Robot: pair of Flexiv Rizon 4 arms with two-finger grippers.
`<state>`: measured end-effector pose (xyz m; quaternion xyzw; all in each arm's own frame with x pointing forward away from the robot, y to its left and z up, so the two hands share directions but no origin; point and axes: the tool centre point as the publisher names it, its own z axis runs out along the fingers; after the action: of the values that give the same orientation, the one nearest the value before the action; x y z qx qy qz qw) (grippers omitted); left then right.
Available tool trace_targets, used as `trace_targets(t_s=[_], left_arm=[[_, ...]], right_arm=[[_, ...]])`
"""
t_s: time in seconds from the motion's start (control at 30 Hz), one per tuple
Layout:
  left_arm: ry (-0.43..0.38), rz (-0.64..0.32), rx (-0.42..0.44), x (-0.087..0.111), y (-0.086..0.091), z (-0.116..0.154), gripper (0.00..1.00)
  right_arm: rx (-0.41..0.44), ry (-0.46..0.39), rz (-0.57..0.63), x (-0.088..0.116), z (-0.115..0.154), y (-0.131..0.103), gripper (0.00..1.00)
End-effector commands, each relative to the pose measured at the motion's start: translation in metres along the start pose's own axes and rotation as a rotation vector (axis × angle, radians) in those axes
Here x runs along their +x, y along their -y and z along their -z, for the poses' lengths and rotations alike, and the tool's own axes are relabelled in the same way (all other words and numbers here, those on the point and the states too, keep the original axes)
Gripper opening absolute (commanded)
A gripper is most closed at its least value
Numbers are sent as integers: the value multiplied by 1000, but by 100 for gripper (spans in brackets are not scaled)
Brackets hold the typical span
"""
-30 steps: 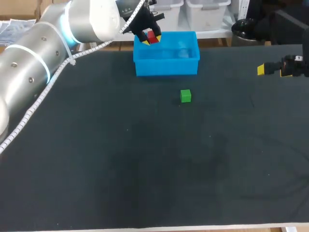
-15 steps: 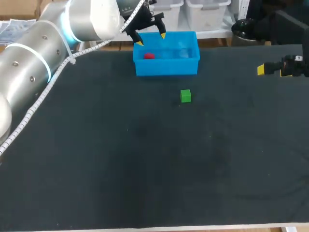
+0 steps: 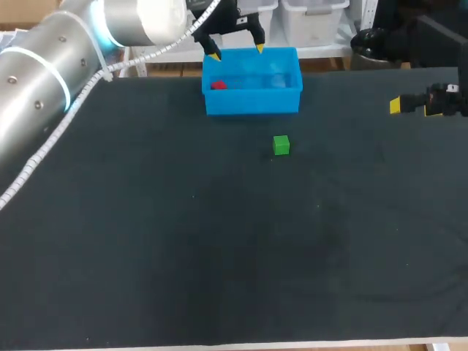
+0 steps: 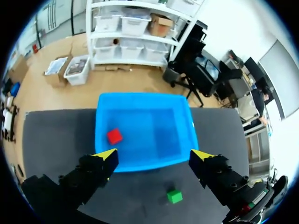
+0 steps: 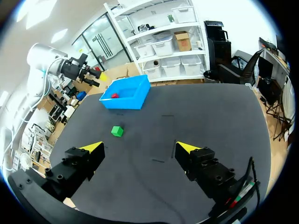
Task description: Use the left arm to pick the red cube and place it into the blue plastic box first, then use the right arm to grasp the green cube and put it into the same blue plastic box after the first action is fully finished.
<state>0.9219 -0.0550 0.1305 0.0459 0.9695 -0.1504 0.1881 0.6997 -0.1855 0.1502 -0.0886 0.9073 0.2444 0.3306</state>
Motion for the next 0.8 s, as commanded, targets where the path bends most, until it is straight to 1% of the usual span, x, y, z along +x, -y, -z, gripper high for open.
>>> trace_targets(t_s=[0.03,0.77,0.8], left_arm=[[34,-33,-25,44,-7,24,100],[34,-33,-25,44,-7,24,100],[45,-39,-18,45,-5,23,100]], right_arm=[[1,0,0,0,0,0,100],[1,0,0,0,0,0,100],[1,0,0,0,0,0,100]])
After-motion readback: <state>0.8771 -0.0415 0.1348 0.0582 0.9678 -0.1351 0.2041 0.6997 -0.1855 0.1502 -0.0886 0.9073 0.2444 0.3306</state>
